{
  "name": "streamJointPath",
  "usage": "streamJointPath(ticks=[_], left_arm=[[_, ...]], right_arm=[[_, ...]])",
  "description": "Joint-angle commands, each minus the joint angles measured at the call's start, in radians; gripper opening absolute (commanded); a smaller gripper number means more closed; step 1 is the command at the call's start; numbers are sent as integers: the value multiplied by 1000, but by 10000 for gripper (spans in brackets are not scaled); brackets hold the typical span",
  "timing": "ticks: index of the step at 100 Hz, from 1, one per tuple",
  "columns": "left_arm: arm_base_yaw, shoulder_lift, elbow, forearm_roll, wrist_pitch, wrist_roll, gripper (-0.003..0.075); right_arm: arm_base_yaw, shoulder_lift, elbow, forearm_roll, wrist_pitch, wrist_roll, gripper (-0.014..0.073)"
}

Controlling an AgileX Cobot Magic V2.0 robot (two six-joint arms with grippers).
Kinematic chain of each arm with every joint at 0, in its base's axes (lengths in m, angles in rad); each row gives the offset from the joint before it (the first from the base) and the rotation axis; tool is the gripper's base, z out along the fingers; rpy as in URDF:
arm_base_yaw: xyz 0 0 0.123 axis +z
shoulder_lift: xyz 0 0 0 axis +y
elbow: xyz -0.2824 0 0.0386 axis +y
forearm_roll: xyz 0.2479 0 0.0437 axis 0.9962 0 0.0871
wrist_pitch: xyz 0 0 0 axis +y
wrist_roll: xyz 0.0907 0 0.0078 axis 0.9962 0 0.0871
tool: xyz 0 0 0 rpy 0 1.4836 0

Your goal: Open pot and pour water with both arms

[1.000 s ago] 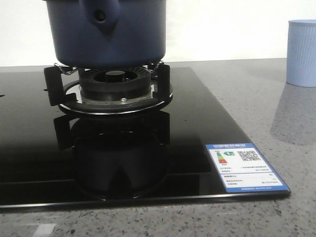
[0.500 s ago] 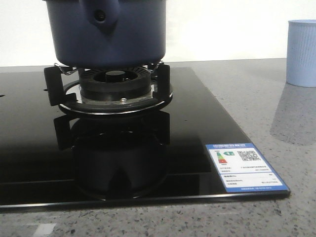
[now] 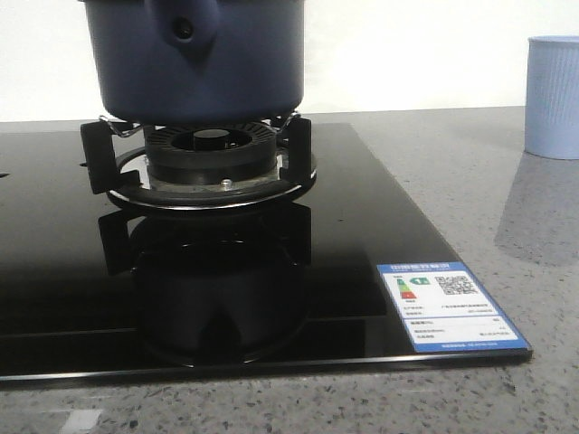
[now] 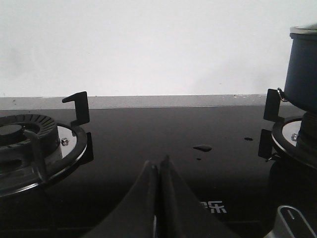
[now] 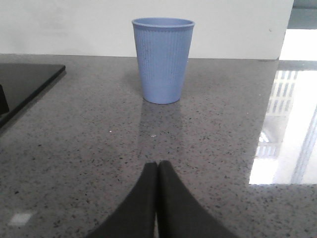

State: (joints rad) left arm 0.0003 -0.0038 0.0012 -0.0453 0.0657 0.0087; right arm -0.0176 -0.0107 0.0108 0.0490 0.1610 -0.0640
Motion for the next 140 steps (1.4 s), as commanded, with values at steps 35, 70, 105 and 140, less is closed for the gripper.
streamJointPath(ticks=[35, 70, 105, 140], left_arm=[[2, -28, 9, -60, -106, -9, -20], [2, -28, -3, -571, -173, -9, -20], [2, 51, -302, -437, 136, 64, -20], [-47, 348, -705, -460, 363, 349, -20]], right_arm=[[-6, -19, 26, 235, -118, -1, -57], [-6, -19, 10, 520, -132, -1, -57], [-6, 34, -285, 505, 156, -162, -56], [9, 397, -667, 505, 332, -336, -57]])
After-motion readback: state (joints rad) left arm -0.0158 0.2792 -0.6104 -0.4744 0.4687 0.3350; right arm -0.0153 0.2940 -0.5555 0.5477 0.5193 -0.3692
